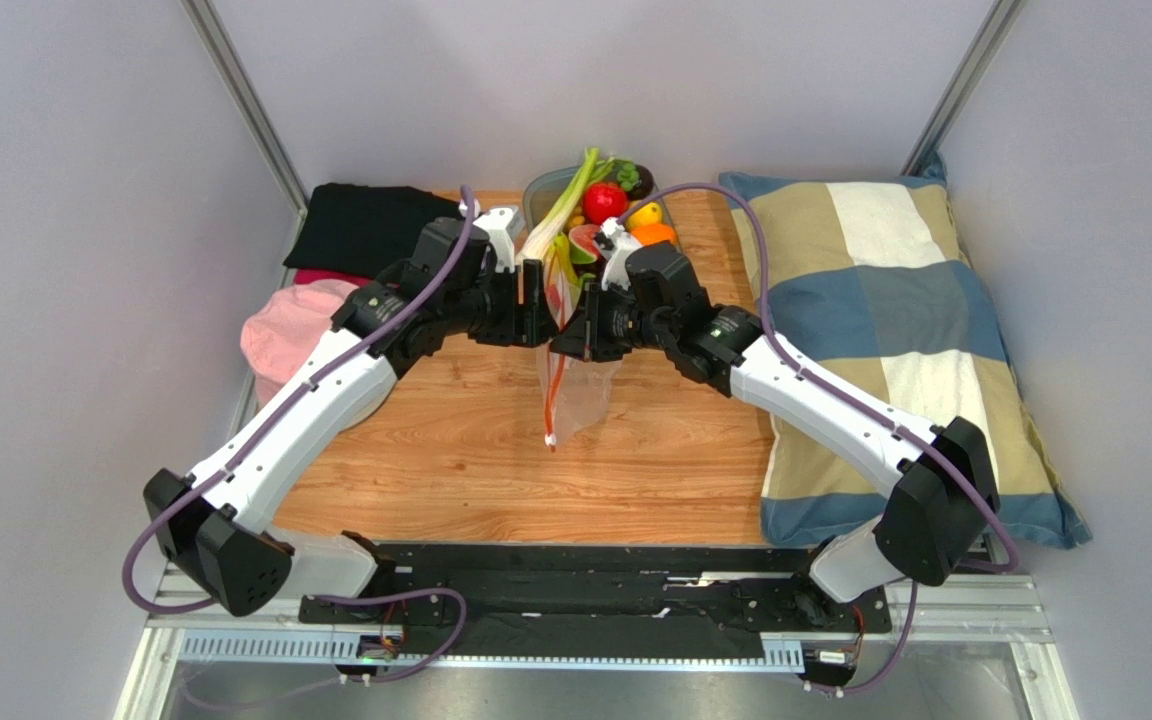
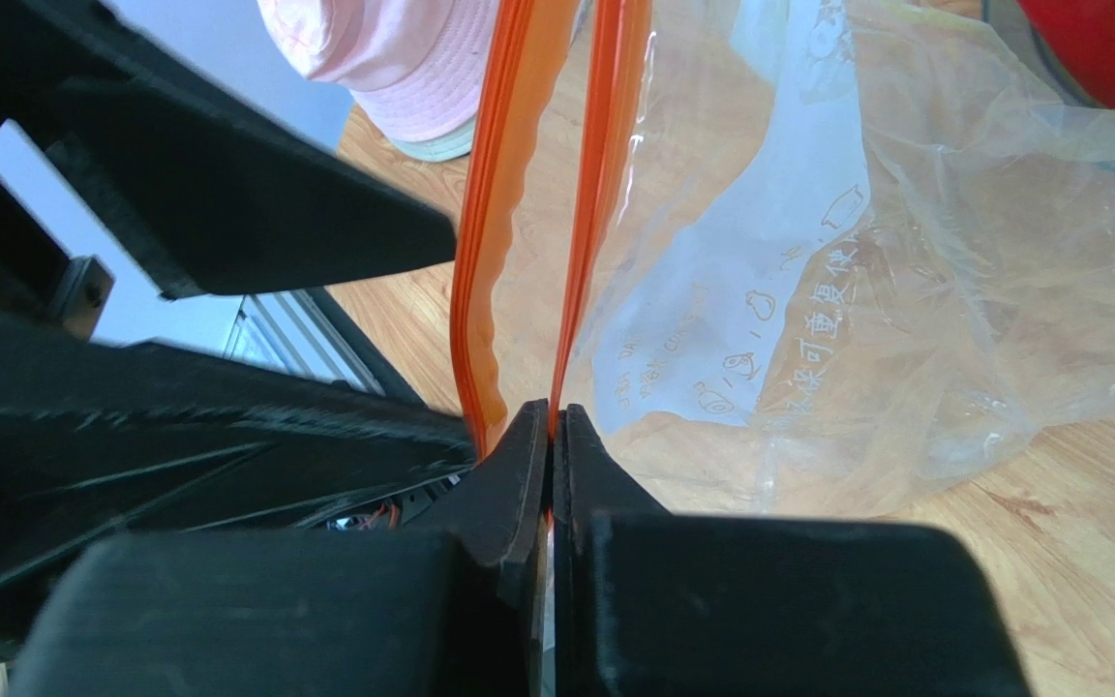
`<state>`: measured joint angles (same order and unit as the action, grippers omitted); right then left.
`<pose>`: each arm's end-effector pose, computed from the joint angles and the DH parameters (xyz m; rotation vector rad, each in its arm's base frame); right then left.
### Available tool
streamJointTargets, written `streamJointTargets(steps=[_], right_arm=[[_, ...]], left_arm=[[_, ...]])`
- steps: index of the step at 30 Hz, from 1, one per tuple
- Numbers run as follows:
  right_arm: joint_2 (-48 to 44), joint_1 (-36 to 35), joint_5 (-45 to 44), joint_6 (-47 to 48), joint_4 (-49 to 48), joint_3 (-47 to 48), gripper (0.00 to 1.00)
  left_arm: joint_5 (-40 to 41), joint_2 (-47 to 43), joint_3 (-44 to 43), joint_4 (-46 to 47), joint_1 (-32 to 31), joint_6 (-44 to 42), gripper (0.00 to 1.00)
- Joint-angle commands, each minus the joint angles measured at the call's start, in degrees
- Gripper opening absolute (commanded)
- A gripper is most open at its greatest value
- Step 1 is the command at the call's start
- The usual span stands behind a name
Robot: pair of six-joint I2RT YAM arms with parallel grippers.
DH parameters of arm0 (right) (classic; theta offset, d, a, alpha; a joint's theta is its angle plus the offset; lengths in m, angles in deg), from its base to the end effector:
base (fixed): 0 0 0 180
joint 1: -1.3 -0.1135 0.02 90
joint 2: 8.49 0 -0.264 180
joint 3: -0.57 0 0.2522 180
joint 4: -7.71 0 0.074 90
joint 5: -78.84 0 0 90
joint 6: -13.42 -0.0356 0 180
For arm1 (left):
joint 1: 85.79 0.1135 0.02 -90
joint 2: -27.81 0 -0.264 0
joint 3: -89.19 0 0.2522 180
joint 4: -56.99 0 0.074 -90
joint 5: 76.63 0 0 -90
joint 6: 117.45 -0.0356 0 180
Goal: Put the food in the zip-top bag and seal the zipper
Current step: Open the zipper of the food storage bag.
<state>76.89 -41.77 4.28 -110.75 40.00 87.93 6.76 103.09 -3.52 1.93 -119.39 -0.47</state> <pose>0.2450 0.2420 0.3307 -0.3517 2.2469 1.0521 0.2311 -0.1584 0.3776 0.1994 2.3081 -0.6898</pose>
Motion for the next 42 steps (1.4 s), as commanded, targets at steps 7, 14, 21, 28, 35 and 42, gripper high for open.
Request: streamJointTargets(steps=[7, 14, 21, 28, 35, 42], right_arm=[[1.54, -1.05, 0.29, 1.21, -3.14, 4.53, 0.0], [-0.04, 1.05, 0.81, 0.25, -2.44, 4.8, 0.0], [-0.05, 5.45, 5.91, 1.74, -0.69, 1.81, 0.0], [6.01, 9.41, 12.67, 5.95, 2.57, 3.47, 0.0], [14.27, 8.09, 19.97, 7.89, 2.39, 7.86, 0.0], [19.65, 8.0, 19.63, 14.92, 9.5, 16.74, 0.19]], left_arm=[[6.0, 5.66, -7.26, -5.63, 0.82, -0.26, 0.56], [3.11, 0.57, 0.36, -11.52, 5.82, -4.04, 0.31], [-5.95, -8.4, 2.5, -15.28, 15.84, -11.23, 0.0], [-11.59, -7.09, -6.81, -28.21, 17.78, -23.55, 0.0], [-16.4, -0.5, -7.62, -29.03, 17.7, -23.56, 0.0], [-20.89, 7.41, -7.61, -23.21, 17.7, -18.91, 0.0]])
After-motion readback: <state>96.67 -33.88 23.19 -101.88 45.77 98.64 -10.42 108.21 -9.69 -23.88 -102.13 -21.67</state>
